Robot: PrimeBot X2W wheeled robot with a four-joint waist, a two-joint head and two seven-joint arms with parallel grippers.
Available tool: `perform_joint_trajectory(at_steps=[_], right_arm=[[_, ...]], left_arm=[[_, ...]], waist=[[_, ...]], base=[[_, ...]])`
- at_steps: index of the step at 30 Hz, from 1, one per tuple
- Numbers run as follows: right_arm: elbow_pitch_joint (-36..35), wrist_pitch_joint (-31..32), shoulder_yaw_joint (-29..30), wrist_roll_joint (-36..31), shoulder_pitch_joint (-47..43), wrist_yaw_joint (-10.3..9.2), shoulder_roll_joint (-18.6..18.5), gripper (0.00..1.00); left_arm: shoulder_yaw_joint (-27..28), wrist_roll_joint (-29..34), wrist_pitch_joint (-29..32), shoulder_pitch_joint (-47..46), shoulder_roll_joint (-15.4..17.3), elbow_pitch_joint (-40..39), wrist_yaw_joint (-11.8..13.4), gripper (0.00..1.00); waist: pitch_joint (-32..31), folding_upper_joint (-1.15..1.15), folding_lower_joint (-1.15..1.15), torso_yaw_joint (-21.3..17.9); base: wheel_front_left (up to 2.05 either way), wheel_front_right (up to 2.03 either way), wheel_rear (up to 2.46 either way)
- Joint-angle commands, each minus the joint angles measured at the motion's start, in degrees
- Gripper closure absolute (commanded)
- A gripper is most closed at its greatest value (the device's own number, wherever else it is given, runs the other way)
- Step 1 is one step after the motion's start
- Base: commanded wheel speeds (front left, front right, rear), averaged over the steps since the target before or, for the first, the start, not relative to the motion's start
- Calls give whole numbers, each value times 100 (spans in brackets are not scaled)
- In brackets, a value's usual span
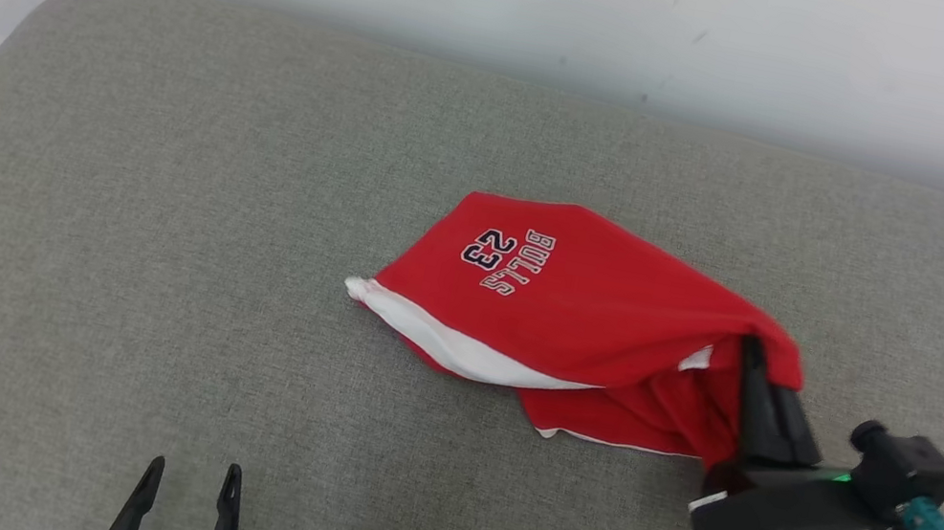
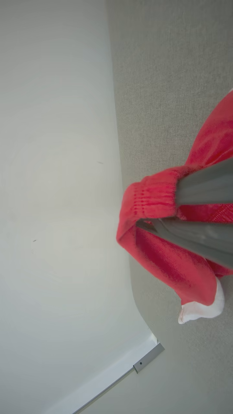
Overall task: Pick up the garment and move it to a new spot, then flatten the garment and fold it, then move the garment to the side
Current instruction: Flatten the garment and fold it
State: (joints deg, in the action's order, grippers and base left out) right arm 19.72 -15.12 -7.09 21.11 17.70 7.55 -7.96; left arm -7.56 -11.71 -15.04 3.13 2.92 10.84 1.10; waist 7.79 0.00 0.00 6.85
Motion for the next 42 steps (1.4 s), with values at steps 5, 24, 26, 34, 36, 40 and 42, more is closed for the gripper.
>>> perform_joint_trajectory(at_steps=[5,24,26,34,36,40,42], right_arm=[[503,1,194,-119,420,-15,-286,100],[2700,2,263,-842,1458,-15,-393,0],[2532,2,271,-753,1327,-15,-395,0],[1842,2,-393,-590,666,-15,-408,0],[1702,2,-633,-642,576,-15,-407,0],[1670,2,-1055,-750,563,-15,-441,0],[1760,1,-1172,-794,631,-16,-444,0]], left_arm=[[-101,-25,-19,-123,-3,56,-15,0],[-436,-47,-19,-350,-3,140,15,0],[-436,-51,-19,-327,-2,148,-8,0],[-424,-54,-19,-192,-1,176,-45,0],[-425,-27,-19,-207,-1,163,-46,0],[-467,8,-19,-238,-1,168,-112,0],[-456,27,-19,-220,-1,170,-95,0]], waist=[[100,0,0,108],[268,0,0,197],[199,0,0,97],[-66,0,0,-248],[-81,0,0,-270],[-73,0,0,-192],[-65,0,0,-115]], base=[[0,0,0],[0,0,0],[0,0,0],[0,0,0],[0,0,0],[0,0,0],[0,0,0]])
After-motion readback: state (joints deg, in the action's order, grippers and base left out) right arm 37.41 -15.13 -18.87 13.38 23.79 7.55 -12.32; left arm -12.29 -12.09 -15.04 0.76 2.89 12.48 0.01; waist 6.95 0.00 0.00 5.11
